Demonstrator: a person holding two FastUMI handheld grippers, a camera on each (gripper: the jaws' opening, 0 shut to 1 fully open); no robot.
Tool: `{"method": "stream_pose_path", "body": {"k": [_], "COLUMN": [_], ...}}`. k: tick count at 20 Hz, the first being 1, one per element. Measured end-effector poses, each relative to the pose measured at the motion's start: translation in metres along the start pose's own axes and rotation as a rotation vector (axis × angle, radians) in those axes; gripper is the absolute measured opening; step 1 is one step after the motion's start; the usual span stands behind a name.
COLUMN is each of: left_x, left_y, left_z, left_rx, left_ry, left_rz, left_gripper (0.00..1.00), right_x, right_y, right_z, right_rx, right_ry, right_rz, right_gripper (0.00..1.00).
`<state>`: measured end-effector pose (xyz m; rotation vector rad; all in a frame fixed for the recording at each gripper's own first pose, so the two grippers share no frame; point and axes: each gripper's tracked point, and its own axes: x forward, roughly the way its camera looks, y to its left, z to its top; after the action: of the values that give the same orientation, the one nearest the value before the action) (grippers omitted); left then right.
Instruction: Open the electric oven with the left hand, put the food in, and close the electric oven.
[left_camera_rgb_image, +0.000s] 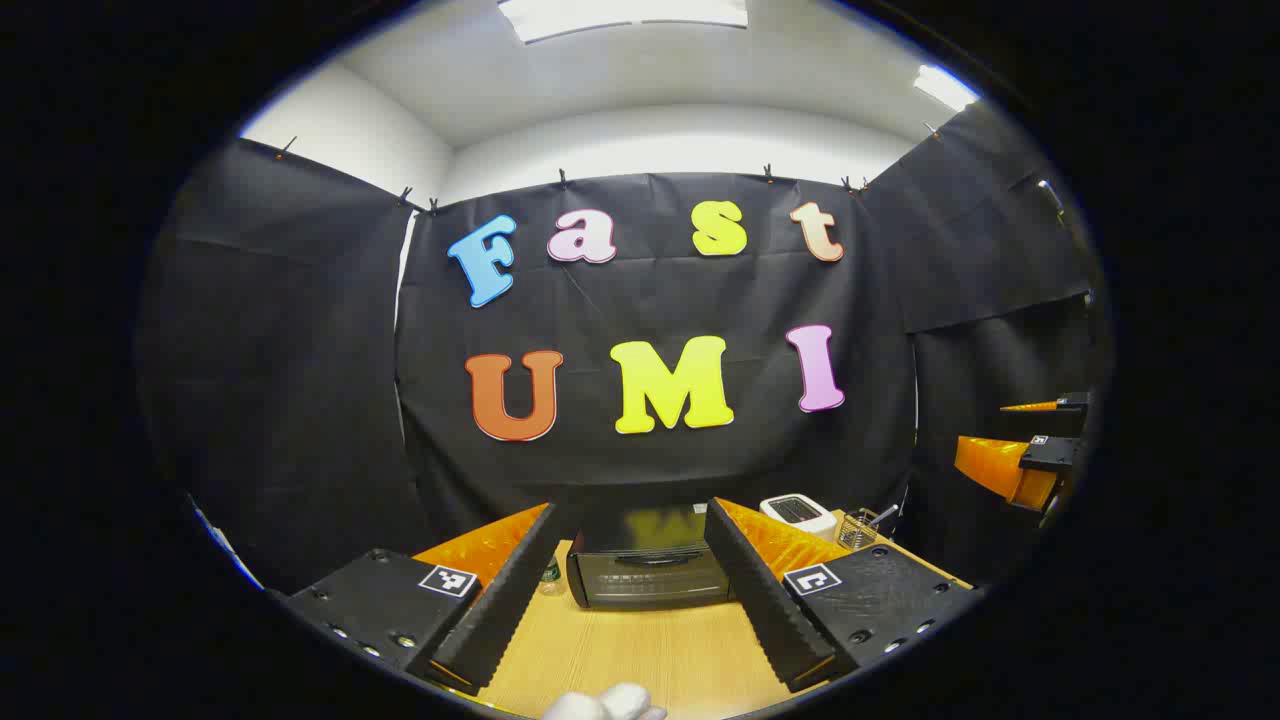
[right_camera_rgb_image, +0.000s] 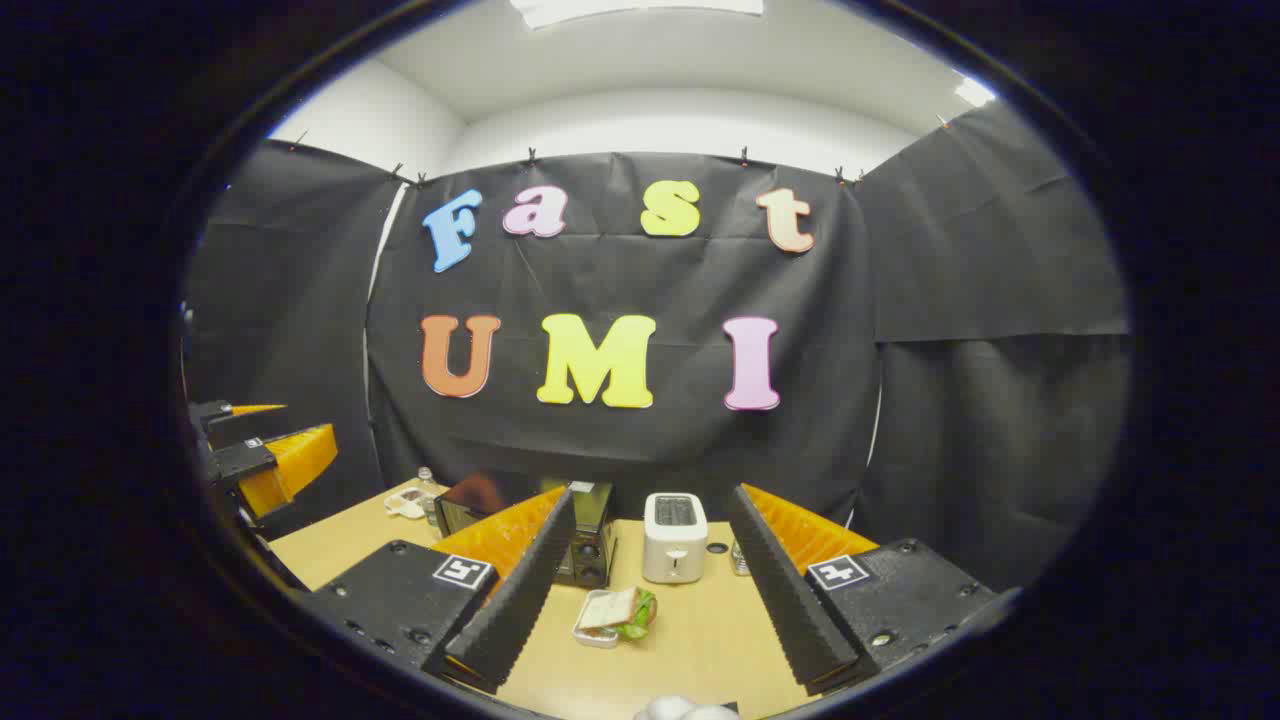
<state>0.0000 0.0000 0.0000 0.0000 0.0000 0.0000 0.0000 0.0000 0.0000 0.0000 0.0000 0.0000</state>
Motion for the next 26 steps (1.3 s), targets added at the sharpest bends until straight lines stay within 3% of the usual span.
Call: {"method": "stream_pose_path", "body": {"k": [1, 15, 19, 26], "left_x": [0.001, 0.035, 0.074, 0.173], "left_y": [-0.001, 0.006, -0.002, -0.030], "left_z": [-0.002, -0.022, -0.043, -0.124], "left_rx": [-0.001, 0.003, -0.009, -0.006], "left_ry": [0.002, 0.033, 0.051, 0.183], "left_rz": [-0.002, 0.022, 0.004, -0.042], "left_gripper": [0.96, 0.96, 0.95, 0.96], "right_x": [-0.001, 0.021, 0.031, 0.029], "right_y": [0.001, -0.012, -0.021, -0.064], "right_z": [0.000, -0.003, -0.006, -0.007], "right_rx": [-0.002, -0.014, -0.006, -0.048], "right_ry": [-0.001, 0.019, 0.029, 0.051], "right_rz": [0.000, -0.032, -0.035, -0.131], "right_gripper": [0.99, 0.99, 1.00, 1.00]}}
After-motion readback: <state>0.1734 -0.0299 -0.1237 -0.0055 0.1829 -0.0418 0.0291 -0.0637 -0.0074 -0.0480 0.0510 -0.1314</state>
